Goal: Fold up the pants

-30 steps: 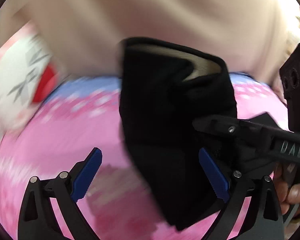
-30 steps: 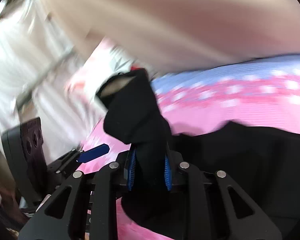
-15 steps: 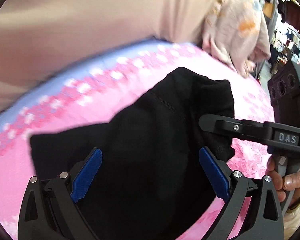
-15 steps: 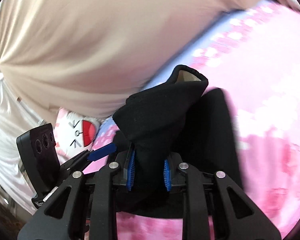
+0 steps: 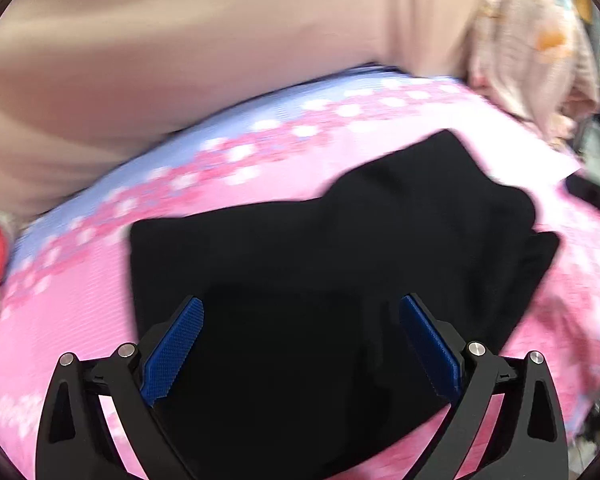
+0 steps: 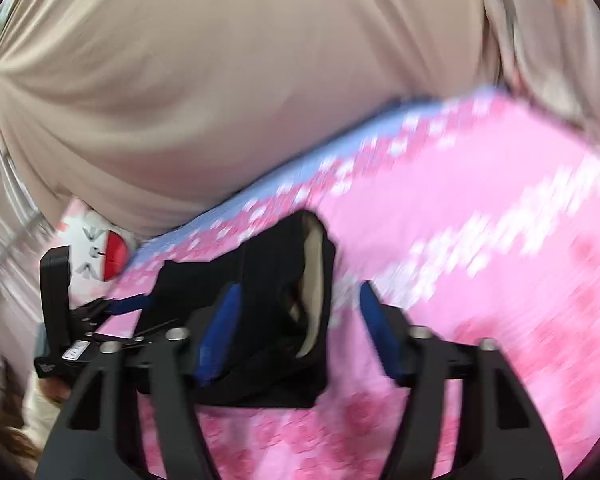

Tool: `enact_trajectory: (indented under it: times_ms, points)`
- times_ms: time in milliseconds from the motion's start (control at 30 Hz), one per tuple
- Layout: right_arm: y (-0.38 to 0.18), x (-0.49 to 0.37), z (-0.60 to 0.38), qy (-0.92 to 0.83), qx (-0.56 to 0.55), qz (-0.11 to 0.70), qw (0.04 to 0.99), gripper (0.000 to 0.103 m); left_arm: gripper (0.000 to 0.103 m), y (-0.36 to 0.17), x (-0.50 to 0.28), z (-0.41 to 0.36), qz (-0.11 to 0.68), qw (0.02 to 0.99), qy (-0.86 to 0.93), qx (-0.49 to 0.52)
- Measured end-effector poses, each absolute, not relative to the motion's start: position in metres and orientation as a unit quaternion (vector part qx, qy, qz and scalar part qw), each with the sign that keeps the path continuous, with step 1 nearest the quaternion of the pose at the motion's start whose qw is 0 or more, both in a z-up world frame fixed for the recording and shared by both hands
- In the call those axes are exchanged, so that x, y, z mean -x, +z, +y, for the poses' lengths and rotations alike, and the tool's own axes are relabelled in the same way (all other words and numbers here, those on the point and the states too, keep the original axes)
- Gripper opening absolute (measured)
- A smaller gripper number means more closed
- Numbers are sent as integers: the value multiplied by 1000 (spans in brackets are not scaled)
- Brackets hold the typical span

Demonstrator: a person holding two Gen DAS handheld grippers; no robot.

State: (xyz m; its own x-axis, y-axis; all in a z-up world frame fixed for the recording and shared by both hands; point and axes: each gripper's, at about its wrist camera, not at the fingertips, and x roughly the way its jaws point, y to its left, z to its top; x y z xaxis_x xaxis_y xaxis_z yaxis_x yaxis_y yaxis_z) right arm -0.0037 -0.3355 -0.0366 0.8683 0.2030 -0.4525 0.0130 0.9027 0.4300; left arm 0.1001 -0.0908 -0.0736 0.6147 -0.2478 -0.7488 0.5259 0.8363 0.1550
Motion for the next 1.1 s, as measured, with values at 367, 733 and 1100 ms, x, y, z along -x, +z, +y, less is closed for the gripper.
enact_trajectory:
  times_ms: [367,733,1100]
  points:
    - [-43,-34,-292,60,-161,303,937,34,97,-80,-128,-49,414,882,-179,-138]
    - [-84,-171,-229,74,-49,408,909,17,98,-91,-197,-57,437,883,-115,-129]
    - [-94,-177,-271,52,-146,407,900,0,98,-93,-193,-57,434,883,-133,-117]
